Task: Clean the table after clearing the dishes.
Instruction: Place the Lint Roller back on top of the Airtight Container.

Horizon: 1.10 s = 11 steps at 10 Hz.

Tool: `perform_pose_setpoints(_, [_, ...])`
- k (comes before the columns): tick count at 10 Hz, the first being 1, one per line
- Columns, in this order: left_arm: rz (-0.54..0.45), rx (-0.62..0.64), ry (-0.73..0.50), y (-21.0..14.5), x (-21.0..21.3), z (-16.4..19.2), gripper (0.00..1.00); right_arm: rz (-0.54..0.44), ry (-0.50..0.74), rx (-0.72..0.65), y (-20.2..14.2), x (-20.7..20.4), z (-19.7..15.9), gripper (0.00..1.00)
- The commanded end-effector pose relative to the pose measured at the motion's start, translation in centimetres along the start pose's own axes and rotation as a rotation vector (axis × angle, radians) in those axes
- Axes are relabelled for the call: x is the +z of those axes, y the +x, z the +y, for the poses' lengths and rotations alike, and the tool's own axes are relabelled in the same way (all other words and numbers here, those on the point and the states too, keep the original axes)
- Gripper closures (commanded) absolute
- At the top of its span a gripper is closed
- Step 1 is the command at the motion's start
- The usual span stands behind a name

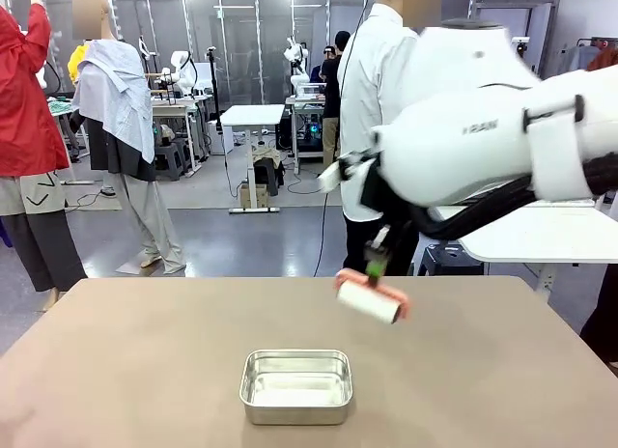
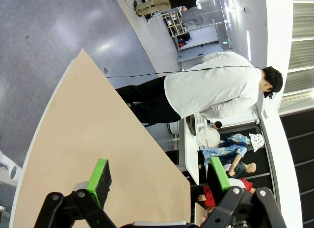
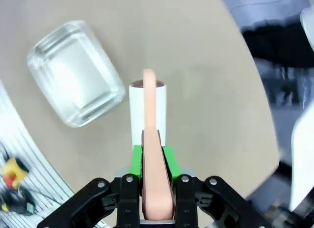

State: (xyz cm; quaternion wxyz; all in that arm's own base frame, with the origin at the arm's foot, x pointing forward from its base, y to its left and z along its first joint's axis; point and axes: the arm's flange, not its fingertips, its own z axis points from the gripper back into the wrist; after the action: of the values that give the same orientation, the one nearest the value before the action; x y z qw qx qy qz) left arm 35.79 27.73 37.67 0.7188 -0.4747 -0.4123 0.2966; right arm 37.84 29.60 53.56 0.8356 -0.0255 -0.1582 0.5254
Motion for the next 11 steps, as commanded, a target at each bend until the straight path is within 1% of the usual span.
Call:
perform_pose_setpoints(1, [0.009, 0.011, -0.005, 0.4, 0.3, -0.1, 0.0, 0.007, -0.002, 0.267, 2.6, -0.1, 2.3, 0.78])
perform_pose_setpoints(2, [0.009, 0.011, -0.005, 0.4, 0.3, -0.1, 0.0, 0.009, 0.009, 0.367, 4.0, -0.3, 3.9, 0.78])
perform_pose_setpoints(3, [0.009, 0.011, -0.005, 0.4, 0.3, -0.1, 0.0, 0.028, 0.008, 0.407, 5.1, -0.9, 4.8, 0.78])
perform_pose_setpoints(4, [0.009, 0.011, -0.005, 0.4, 0.3, -0.1, 0.0, 0.025, 0.032, 0.387, 5.8, -1.2, 5.3, 0.78])
perform_pose_setpoints(5, [0.009, 0.011, -0.005, 0.4, 0.3, -0.1, 0.0, 0.013, 0.032, 0.349, 4.6, -0.9, 6.3, 0.78])
perform_pose_setpoints(8, [0.009, 0.011, -0.005, 0.4, 0.3, -0.1, 0.0, 0.013, 0.032, 0.349, 4.6, -0.9, 6.3, 0.78])
perform_pose_setpoints(9, [0.009, 0.011, -0.005, 0.4, 0.3, -0.1, 0.0, 0.014, 0.035, 0.37, 5.2, -1.2, 6.0, 0.78])
perform_pose_setpoints(10, [0.009, 0.011, -0.005, 0.4, 0.3, -0.1, 0.0, 0.032, 0.116, 0.42, 5.8, -1.2, 5.8, 0.78])
perform_pose_setpoints(11, [0.009, 0.011, -0.005, 0.4, 0.3, -0.1, 0.0, 0.071, 0.126, 0.44, 7.4, -2.4, 5.9, 0.78])
